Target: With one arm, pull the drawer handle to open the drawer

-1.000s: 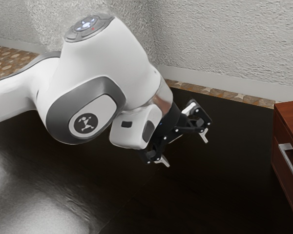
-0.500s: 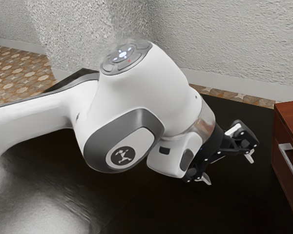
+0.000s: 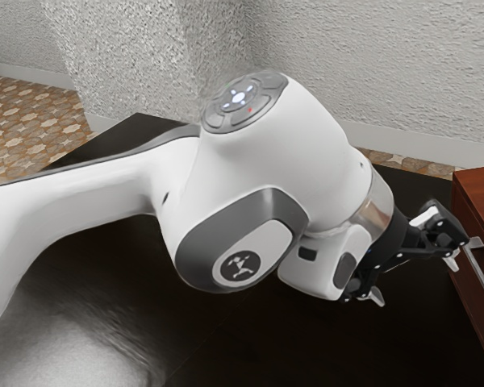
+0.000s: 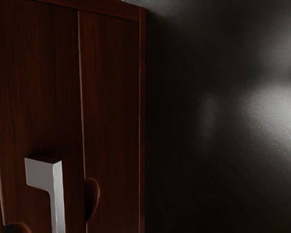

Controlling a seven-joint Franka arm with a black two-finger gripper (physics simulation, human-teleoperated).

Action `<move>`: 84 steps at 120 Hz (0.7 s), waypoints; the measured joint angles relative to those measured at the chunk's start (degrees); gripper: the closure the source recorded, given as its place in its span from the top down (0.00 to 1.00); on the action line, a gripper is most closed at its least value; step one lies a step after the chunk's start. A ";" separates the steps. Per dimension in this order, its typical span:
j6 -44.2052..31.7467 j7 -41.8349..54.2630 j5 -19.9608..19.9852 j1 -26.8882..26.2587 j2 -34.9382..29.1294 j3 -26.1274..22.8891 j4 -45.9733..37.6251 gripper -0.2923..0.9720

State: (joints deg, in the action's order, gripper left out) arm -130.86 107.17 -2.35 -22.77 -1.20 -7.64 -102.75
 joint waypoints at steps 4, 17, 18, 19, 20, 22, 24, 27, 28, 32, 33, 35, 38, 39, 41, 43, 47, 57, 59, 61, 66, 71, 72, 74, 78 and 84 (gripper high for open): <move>-0.07 0.03 -0.45 -0.04 0.41 -0.01 0.22 0.77; -0.40 0.12 -1.62 -0.15 1.50 -0.08 0.87 0.77; -0.42 0.13 -1.68 -0.17 1.55 -0.07 0.89 0.77; -0.45 0.14 -1.73 -0.18 1.62 -0.07 0.92 0.77; -0.47 0.14 -1.78 -0.19 1.67 -0.08 0.93 0.77; -0.52 0.15 -1.87 -0.22 1.86 -0.08 0.96 0.77; -0.56 0.17 -1.94 -0.24 2.02 -0.09 1.00 0.77; -0.62 0.18 -2.03 -0.29 2.34 -0.09 1.20 0.77; -0.63 0.19 -2.05 -0.31 2.45 -0.09 1.30 0.77; -0.70 0.21 -2.13 -0.40 2.89 -0.09 1.69 0.77; -0.71 0.21 -2.15 -0.42 2.98 -0.09 1.79 0.77; -0.74 0.22 -2.18 -0.48 3.18 -0.09 1.96 0.77; -0.77 0.23 -2.22 -0.57 3.40 -0.09 2.17 0.77; -0.78 0.24 -2.23 -0.61 3.47 -0.08 2.25 0.77; -0.80 0.24 -2.25 -0.69 3.58 -0.07 2.39 0.77; -0.82 0.25 -2.27 -0.78 3.66 -0.05 2.51 0.77; -0.86 0.26 -2.30 -0.94 3.78 -0.05 2.68 0.77; -0.92 0.28 -2.39 -1.36 3.92 -0.04 2.84 0.77; -0.93 0.28 -2.40 -1.44 3.93 -0.03 2.85 0.77; -0.94 0.28 -2.42 -1.50 3.93 -0.03 2.86 0.77; -0.96 0.29 -2.46 -1.61 3.93 -0.02 2.87 0.77; -0.98 0.29 -2.49 -1.65 3.94 -0.01 2.88 0.77; -0.98 0.29 -2.50 -1.65 3.94 -0.01 2.88 0.77; -0.99 0.30 -2.50 -1.63 3.95 -0.01 2.88 0.77; -1.00 0.30 -2.52 -1.56 3.95 -0.01 2.88 0.77; -1.01 0.30 -2.54 -1.38 3.95 -0.01 2.88 0.77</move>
State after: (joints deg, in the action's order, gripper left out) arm -131.87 107.47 -4.89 -24.14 2.75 -7.65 -99.87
